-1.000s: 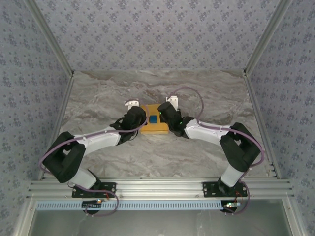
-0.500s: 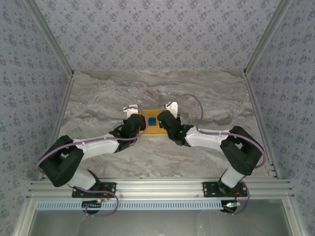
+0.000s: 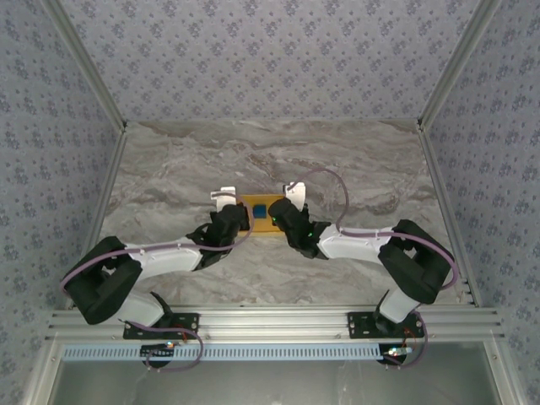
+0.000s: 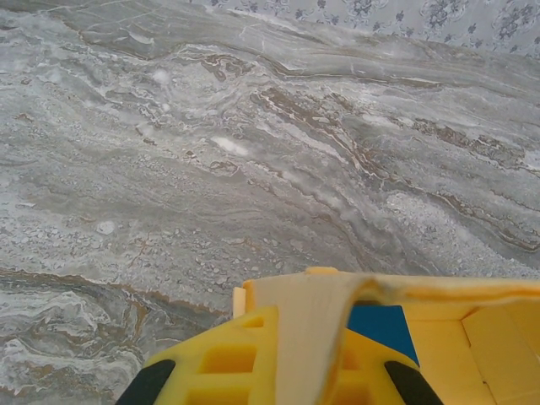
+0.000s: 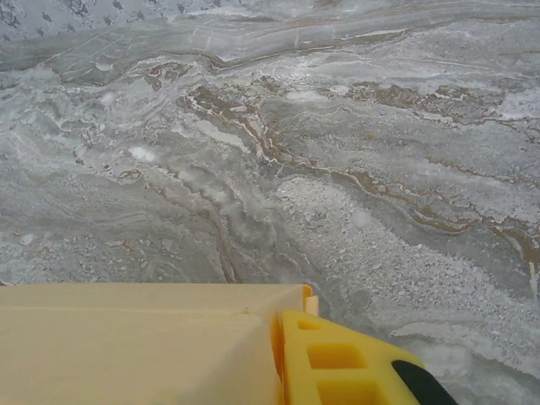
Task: Fold the paper box
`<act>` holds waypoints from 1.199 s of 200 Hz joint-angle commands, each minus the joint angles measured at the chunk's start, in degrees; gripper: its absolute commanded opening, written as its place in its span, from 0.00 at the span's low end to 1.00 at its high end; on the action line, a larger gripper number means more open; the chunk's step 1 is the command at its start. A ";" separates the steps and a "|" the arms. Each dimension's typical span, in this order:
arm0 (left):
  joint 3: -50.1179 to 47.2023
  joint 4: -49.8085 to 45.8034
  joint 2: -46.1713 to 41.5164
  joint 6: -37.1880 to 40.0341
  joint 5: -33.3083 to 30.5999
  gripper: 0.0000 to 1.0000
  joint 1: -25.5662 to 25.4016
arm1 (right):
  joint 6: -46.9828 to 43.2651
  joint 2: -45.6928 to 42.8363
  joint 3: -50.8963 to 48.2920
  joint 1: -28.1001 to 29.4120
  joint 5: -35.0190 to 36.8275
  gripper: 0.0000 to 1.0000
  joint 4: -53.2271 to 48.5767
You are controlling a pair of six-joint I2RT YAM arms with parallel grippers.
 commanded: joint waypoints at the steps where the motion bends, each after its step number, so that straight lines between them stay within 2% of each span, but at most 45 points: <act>1: -1.98 -1.64 -0.26 0.07 -2.50 0.00 -0.14 | 3.64 -1.18 -0.90 0.65 4.52 0.13 -1.96; 103: -5.02 2.00 1.90 0.67 -5.28 0.00 -1.69 | 6.93 -0.99 -3.65 3.47 7.57 0.15 -1.56; 169: -7.34 2.60 1.83 0.59 -6.54 0.00 -2.65 | 7.22 -2.41 -5.59 4.59 9.37 0.21 -2.87; 203: -7.67 2.28 1.11 0.87 -6.80 0.00 -2.73 | 6.53 -3.79 -6.05 5.14 9.44 0.28 -3.40; 240: -7.62 2.00 0.83 0.94 -6.80 0.00 -2.83 | 3.59 -4.81 -6.26 6.15 7.96 0.47 -2.94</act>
